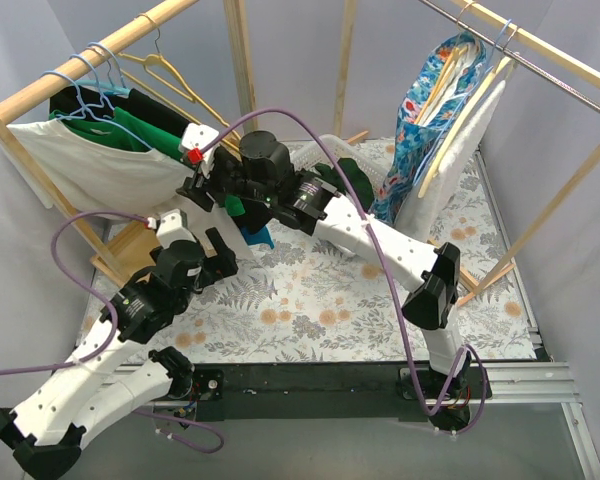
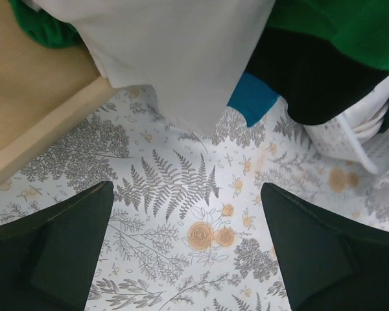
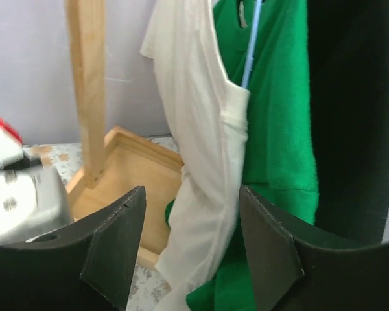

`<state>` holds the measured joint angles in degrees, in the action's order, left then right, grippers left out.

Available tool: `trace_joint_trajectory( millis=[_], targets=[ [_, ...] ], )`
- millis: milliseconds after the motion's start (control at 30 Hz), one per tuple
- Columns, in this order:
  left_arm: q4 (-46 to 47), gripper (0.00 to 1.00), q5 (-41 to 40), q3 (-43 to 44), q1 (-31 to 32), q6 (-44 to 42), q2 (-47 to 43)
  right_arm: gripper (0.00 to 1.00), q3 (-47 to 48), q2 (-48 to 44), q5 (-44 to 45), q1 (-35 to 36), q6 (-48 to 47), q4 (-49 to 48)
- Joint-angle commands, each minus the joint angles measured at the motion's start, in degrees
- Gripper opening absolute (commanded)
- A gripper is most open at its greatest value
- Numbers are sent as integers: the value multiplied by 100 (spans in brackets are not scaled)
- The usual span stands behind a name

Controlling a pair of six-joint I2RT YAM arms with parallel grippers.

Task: Remove the t-shirt from the hanger
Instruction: Pick up the hanger from the clothesline.

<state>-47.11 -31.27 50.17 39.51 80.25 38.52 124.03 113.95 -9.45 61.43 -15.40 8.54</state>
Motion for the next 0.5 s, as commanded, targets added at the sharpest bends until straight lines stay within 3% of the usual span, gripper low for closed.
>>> trace_joint_trajectory(
  millis=[0, 333, 433, 467],
  targets=[
    [474, 98, 655, -130, -31, -413, 305, 68, 376, 293, 531, 9, -148, -607],
    [519, 98, 1183, -359, -83, -211, 103, 69, 825, 936, 822, 1, -236, -801],
    [457, 98, 1237, -333, -83, -115, 77, 53, 772, 971, 752, 10, -166, -801],
    [423, 98, 1272, -324, -83, -89, 68, 40, 755, 971, 708, 9, -139, -809]
  ],
)
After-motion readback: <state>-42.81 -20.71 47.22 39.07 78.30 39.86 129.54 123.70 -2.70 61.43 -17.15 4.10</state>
